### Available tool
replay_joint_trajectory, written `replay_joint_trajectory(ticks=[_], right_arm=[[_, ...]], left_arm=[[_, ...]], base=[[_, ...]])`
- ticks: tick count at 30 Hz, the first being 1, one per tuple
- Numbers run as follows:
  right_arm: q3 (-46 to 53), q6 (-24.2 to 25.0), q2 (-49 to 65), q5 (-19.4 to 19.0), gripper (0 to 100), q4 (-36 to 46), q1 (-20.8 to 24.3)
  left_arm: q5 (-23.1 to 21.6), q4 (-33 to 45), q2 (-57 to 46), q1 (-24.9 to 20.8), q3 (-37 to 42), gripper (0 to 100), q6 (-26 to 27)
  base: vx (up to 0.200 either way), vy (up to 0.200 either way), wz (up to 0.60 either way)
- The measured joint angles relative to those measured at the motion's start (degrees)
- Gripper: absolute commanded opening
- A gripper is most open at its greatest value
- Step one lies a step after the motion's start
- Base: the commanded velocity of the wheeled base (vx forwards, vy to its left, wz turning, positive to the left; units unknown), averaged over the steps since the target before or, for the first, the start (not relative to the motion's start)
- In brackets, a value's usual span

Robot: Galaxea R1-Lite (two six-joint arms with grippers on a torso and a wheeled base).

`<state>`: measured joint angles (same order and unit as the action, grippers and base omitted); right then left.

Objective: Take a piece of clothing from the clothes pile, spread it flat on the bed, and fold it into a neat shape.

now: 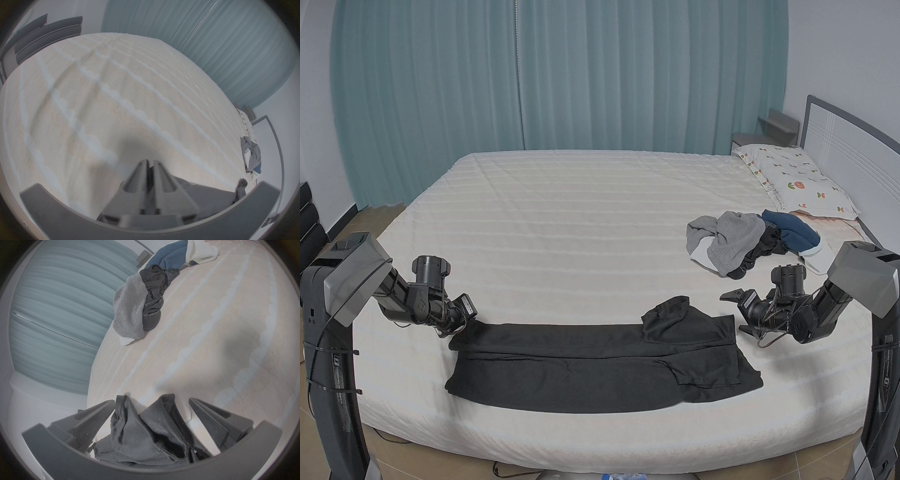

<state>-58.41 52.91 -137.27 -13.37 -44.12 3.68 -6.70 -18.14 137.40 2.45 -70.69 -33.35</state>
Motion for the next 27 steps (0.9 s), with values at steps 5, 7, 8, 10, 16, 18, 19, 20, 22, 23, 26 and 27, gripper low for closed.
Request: replay_joint_trajectory(ticks=[5, 7, 8, 10, 16, 18, 19, 20, 22, 23, 26, 27], right_arm=[[0.0, -0.4, -0.7, 0.2, 100, -0.5, 0.4], [-0.4, -0.4, -1.0, 0.3, 100, -0.5, 0.5], [-0.6, -0.4, -1.1, 0.3, 100, -0.5, 0.6], [-0.9, -0.4, -1.3, 0.4, 100, -0.5, 0.9], [-2.4, -0.6, -2.0, 0.9, 0, -0.4, 1.8], [-2.7, -0.9, -2.3, 0.9, 0, -0.5, 2.0], [-2.8, -1.3, -2.4, 0.9, 0, -0.4, 2.0], [-2.8, -1.7, -2.6, 1.0, 0, -0.4, 2.1], [-3.2, -2.3, -3.1, 1.5, 0, -0.4, 2.1], [-3.3, -2.4, -3.2, 1.9, 0, -0.2, 2.1], [-3.6, -2.6, -3.5, 2.5, 0, 0.0, 1.8], [-3.7, -2.6, -3.6, 2.5, 0, -0.2, 1.7]], left_arm=[[3.1, 0.5, 0.6, 0.0, -0.7, 0, -0.1], [4.1, 0.4, 0.7, 0.2, -1.3, 0, -0.7], [4.3, 0.3, 0.7, 0.3, -1.5, 0, -1.3], [4.6, 0.2, 0.7, 0.4, -1.8, 0, -2.1], [5.9, 0.4, 0.4, 0.7, -2.0, 0, -2.1], [6.1, 0.4, 0.2, 0.9, -2.0, 0, -2.0], [6.2, 0.4, 0.1, 0.9, -2.0, 0, -2.0], [6.2, 0.4, 0.1, 0.9, -2.0, 0, -2.0], [6.2, 0.4, -0.1, 1.0, -2.1, 0, -2.0], [6.2, 0.4, -0.2, 1.0, -2.0, 0, -2.0], [6.2, 0.4, -0.3, 1.2, -2.1, 0, -2.0], [6.2, 0.4, -0.3, 1.3, -2.1, 0, -2.0]], base=[[0.0, 0.0, 0.0], [0.0, 0.0, 0.0], [0.0, 0.0, 0.0], [0.0, 0.0, 0.0], [0.0, 0.0, 0.0], [0.0, 0.0, 0.0], [0.0, 0.0, 0.0], [0.0, 0.0, 0.0], [0.0, 0.0, 0.0], [0.0, 0.0, 0.0], [0.0, 0.0, 0.0], [0.0, 0.0, 0.0]])
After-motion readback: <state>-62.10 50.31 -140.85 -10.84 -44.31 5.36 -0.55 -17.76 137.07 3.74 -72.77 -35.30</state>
